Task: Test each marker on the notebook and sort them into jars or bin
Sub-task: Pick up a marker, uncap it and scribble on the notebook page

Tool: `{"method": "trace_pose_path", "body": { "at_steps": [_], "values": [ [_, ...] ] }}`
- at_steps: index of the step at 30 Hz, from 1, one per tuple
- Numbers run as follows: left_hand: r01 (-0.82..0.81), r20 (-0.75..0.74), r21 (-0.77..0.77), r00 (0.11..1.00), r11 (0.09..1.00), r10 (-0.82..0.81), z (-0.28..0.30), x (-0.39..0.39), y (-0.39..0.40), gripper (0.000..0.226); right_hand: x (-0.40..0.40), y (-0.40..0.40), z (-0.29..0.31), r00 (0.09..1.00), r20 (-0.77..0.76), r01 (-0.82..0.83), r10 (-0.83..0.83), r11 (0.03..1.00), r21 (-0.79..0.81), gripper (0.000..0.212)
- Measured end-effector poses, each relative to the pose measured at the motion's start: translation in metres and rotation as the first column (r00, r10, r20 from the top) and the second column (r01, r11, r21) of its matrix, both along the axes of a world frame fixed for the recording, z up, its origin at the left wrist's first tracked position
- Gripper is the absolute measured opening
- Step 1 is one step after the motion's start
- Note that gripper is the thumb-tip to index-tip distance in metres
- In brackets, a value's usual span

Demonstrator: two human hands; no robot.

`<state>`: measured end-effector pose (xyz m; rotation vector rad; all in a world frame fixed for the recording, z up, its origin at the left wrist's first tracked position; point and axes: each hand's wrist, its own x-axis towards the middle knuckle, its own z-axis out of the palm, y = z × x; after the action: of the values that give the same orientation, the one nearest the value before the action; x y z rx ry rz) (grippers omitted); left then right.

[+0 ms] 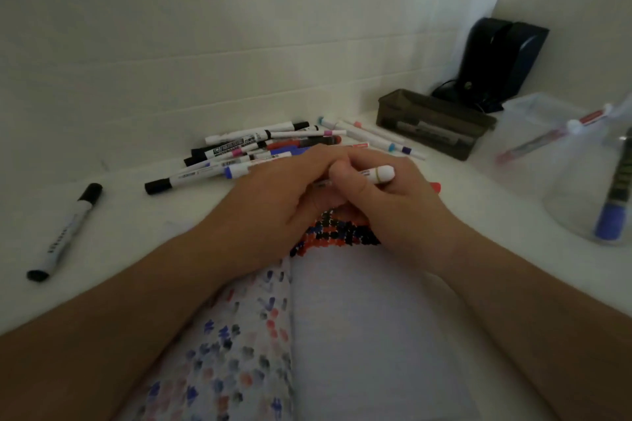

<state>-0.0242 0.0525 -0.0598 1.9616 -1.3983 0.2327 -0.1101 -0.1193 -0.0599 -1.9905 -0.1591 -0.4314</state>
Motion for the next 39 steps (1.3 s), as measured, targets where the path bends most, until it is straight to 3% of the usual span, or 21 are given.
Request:
{"method": "trace_pose_path", "body": {
  "at_steps": [2,6,11,16,24,27,29,31,33,34,35,37,38,39],
  "values": [
    [-0.030,-0.004,0.033,1.000,0.999,0.030,-0.004,0.004,0.001,0.028,0.000,-0.001,0.002,0.998,0.005,0.057,-0.058,0.996,0.074,0.026],
    [-0.121,-0.025,0.081,0.992,0.989,0.124,-0.012,0.012,0.002,0.018,0.002,-0.005,0.003,0.992,-0.011,0.123,-0.124,0.952,0.279,0.036],
    [-0.106,0.058,0.121,0.993,0.987,0.100,-0.009,0.007,0.002,0.035,0.005,0.009,0.001,0.998,-0.062,0.024,0.014,0.825,0.565,0.024],
    [-0.086,0.049,0.152,0.996,0.985,0.079,-0.011,0.008,0.002,0.041,0.009,0.008,-0.006,0.990,-0.137,0.061,0.017,0.837,0.543,0.026],
    [-0.071,0.030,0.140,0.997,0.988,0.068,-0.013,0.010,-0.003,0.034,0.012,0.004,-0.009,0.990,-0.118,0.014,0.072,0.799,0.601,0.024],
    [-0.008,-0.071,0.101,0.997,0.995,0.015,-0.013,0.008,-0.001,0.024,0.011,0.004,-0.008,0.993,-0.100,0.002,0.070,0.810,0.586,0.021],
    [0.001,-0.184,0.052,0.983,0.999,0.009,-0.010,0.008,0.001,0.034,0.010,-0.001,-0.006,0.993,-0.115,0.035,0.037,0.822,0.569,0.021],
    [-0.076,-0.303,-0.026,0.951,0.997,0.064,-0.008,0.010,0.005,0.053,0.009,-0.010,0.001,0.993,-0.117,0.065,0.008,0.790,0.610,0.030],
    [-0.179,-0.392,-0.103,0.911,0.978,0.126,-0.009,0.015,0.006,0.057,0.006,-0.019,0.010,0.999,-0.053,0.024,0.013,0.765,0.643,0.033],
    [-0.215,-0.417,-0.113,0.897,0.970,0.151,-0.011,0.017,0.006,0.055,0.002,-0.022,0.014,0.999,-0.030,0.003,0.019,0.807,0.590,0.033],
    [-0.232,-0.427,-0.105,0.889,0.967,0.167,-0.012,0.018,0.006,0.053,-0.001,-0.023,0.018,0.999,-0.038,0.008,0.011,0.887,0.461,0.045],
    [-0.219,-0.413,-0.068,0.894,0.973,0.173,-0.014,0.019,0.004,0.050,-0.004,-0.023,0.018,0.992,-0.103,-0.049,0.068,0.982,0.183,0.094],
    [-0.202,-0.400,-0.050,0.901,0.978,0.166,-0.015,0.018,0.003,0.048,-0.005,-0.021,0.017,0.983,-0.135,-0.095,0.121,0.979,0.181,0.105],
    [-0.186,-0.389,-0.033,0.908,0.982,0.159,-0.015,0.018,0.003,0.046,-0.004,-0.018,0.018,0.981,-0.129,-0.110,0.148,0.959,0.259,0.103]
  ]
}}
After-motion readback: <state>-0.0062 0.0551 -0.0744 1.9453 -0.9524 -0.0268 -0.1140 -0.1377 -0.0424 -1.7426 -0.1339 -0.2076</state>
